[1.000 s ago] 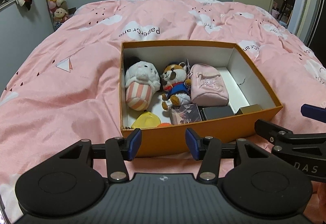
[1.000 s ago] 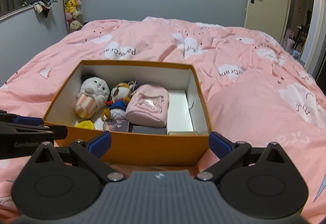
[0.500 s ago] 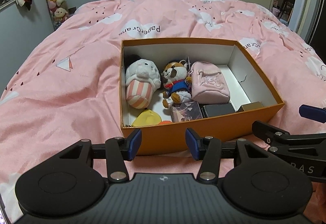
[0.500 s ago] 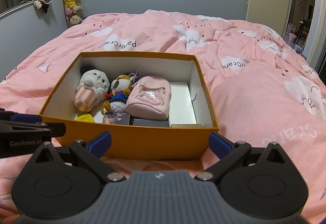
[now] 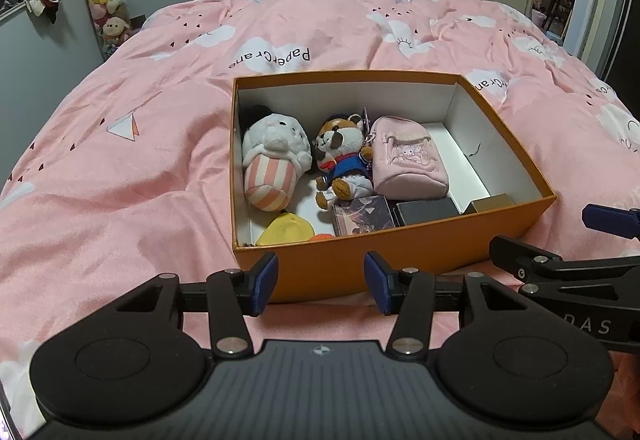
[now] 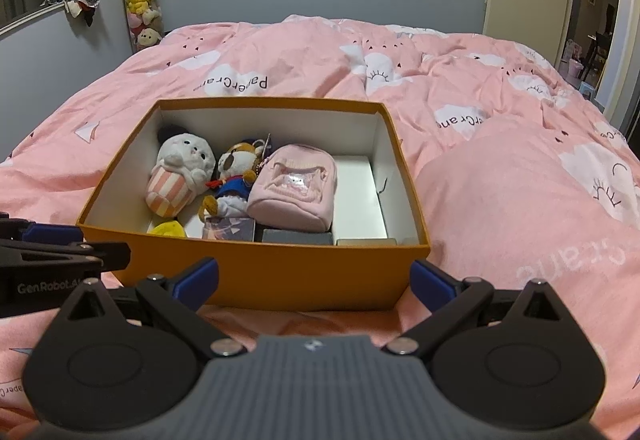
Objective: Organize objects
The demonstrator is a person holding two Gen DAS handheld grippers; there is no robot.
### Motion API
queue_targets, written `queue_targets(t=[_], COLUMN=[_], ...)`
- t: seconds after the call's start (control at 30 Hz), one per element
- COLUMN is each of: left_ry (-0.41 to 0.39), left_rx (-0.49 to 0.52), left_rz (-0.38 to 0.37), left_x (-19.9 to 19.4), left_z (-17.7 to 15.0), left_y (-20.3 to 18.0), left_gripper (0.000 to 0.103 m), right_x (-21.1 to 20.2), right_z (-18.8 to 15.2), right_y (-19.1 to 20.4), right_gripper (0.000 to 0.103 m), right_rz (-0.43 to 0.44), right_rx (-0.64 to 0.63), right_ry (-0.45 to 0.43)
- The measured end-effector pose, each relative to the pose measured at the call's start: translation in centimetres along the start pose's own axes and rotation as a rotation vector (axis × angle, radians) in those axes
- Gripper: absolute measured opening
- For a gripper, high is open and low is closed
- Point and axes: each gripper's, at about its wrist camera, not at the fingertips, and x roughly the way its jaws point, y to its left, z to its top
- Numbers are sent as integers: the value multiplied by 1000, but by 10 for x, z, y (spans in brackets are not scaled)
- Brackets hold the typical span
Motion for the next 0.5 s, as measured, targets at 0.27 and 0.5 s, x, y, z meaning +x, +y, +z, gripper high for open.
queue_targets(t=[0.27,0.5], left_ry=[0,-1], left_rx=[0,4], left_rz=[0,-2], left_x=[0,-1], left_z=[0,-1], left_y=[0,-1], left_gripper=[59,61], right_x=[1,2], right_z=[0,-1], right_y=[0,-1], right_gripper=[102,102], right_rz=[1,5], right_rx=[0,1], right_ry=[2,7])
